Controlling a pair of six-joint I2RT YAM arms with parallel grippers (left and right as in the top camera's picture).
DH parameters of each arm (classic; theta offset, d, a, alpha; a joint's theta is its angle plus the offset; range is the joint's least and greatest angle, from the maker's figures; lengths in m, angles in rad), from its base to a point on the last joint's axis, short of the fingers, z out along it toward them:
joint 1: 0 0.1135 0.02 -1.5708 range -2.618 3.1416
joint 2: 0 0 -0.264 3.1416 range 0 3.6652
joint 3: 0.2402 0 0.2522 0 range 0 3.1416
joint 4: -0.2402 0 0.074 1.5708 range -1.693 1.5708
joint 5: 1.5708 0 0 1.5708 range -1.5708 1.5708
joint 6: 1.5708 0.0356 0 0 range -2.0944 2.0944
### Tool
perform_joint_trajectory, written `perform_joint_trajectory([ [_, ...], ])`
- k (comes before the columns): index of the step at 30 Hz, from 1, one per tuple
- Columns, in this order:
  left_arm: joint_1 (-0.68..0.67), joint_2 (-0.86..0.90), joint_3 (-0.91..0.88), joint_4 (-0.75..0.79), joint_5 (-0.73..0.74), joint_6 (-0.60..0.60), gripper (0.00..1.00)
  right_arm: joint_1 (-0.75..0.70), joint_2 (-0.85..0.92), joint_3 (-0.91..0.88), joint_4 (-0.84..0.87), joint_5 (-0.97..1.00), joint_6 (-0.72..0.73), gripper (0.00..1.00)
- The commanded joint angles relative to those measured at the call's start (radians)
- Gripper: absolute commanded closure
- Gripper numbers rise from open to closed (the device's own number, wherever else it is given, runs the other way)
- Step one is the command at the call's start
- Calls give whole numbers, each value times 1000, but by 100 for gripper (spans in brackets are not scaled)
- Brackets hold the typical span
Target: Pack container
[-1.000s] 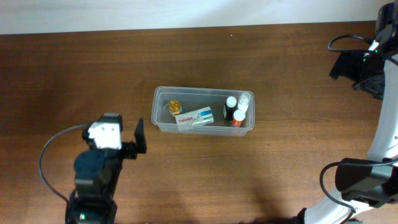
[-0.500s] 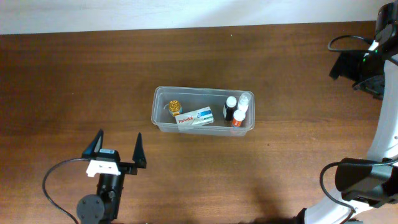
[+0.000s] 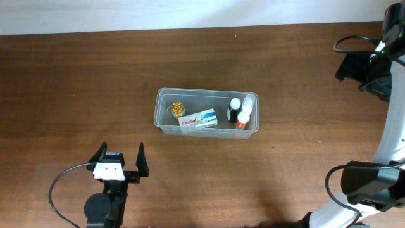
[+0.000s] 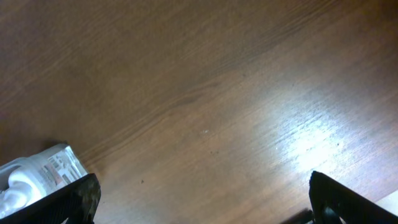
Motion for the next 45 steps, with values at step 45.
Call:
perform_joint_trajectory([
  [45,46,-95,0,-94,-41,15,1,16,-79,15,1,-2,13,2],
])
